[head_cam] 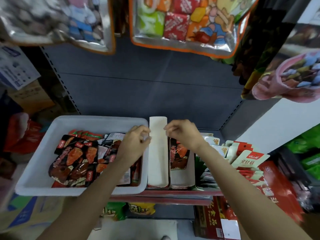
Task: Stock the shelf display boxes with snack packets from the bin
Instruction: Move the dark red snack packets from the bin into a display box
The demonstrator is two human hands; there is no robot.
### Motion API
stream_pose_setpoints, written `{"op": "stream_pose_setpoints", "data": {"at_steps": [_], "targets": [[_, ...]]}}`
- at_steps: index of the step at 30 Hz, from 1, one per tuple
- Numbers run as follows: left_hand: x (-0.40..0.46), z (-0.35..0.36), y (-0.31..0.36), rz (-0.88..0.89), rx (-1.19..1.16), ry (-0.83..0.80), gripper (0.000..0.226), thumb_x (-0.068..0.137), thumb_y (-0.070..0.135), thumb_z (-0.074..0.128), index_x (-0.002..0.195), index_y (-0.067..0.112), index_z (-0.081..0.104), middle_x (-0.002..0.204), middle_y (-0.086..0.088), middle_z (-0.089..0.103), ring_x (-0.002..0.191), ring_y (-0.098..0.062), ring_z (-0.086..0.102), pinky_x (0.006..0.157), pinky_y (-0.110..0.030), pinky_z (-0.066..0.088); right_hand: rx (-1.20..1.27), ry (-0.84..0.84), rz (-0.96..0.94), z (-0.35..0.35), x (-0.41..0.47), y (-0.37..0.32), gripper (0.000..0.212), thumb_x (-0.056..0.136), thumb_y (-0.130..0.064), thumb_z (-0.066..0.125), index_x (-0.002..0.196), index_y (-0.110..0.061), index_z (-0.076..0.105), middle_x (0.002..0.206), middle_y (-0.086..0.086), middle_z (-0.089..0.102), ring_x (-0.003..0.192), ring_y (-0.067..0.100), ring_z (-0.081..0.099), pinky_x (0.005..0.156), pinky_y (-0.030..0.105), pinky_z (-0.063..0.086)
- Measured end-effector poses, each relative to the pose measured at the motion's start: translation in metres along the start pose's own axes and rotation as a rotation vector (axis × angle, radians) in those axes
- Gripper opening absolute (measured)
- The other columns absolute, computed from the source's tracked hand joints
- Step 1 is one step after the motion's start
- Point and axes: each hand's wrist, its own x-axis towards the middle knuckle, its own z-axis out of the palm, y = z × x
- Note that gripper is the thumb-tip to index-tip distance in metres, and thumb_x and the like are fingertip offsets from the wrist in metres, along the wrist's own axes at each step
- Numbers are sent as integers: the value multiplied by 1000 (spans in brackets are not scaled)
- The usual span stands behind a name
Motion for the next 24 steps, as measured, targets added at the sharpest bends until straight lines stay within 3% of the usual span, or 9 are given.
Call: {"op": "stream_pose_setpoints", "data": {"at_steps": [4,5,8,11,13,16,19,24], "targets": [[-23,-41,-55,-190,-15,48,14,87,8,62,100,10,64,94,3,61,84,-12,58,66,-7,38,0,-90,-50,61,3,-25,16,86,-4,61,100,-8,69,87,-2,64,73,2,56,66,0,38],[-28,-48,-71,-217,19,25,16,87,8,62,103,7,63,96,1,60,88,-14,57,67,-8,37,19,-107,-52,79,4,-29,19,86,-5,62,104,-7,68,92,1,65,77,5,58,68,0,37],[-40,-66,-120,-284,192,-86,39,86,20,65,122,9,54,120,-9,56,113,-27,52,89,-28,41,-10,-156,-47,130,8,-38,29,87,-14,65,115,-8,63,113,7,66,102,18,61,86,16,44],[-49,-79,-151,-309,283,-269,78,83,43,67,146,17,29,154,-6,26,141,-25,23,114,-39,23,-38,-215,37,170,16,-36,47,85,-12,65,130,-9,50,125,8,57,112,20,53,86,16,37],[-48,-83,-162,-264,396,-361,94,79,57,64,151,22,15,159,-1,7,146,-24,8,118,-43,14,-143,-230,86,188,24,-30,67,82,-18,68,141,-10,38,139,10,44,127,25,42,100,21,32],[-48,-85,-172,-233,496,-447,103,74,68,60,151,25,7,160,0,-4,146,-26,-2,118,-47,8,-262,-298,148,204,34,-24,84,83,-31,69,150,-17,21,154,8,20,142,28,19,116,35,20],[-50,-86,-173,-254,513,-464,101,75,67,60,151,28,6,159,0,-7,146,-25,-7,117,-49,2,-332,-280,190,215,39,-29,78,84,-34,67,149,-18,25,156,7,15,143,29,13,118,42,17],[-51,-88,-173,-239,533,-486,100,77,66,59,151,26,5,159,-1,-7,146,-25,-8,118,-47,1,-345,-34,189,233,41,-43,46,85,-22,68,125,-9,50,135,10,37,127,26,33,108,35,33]]}}
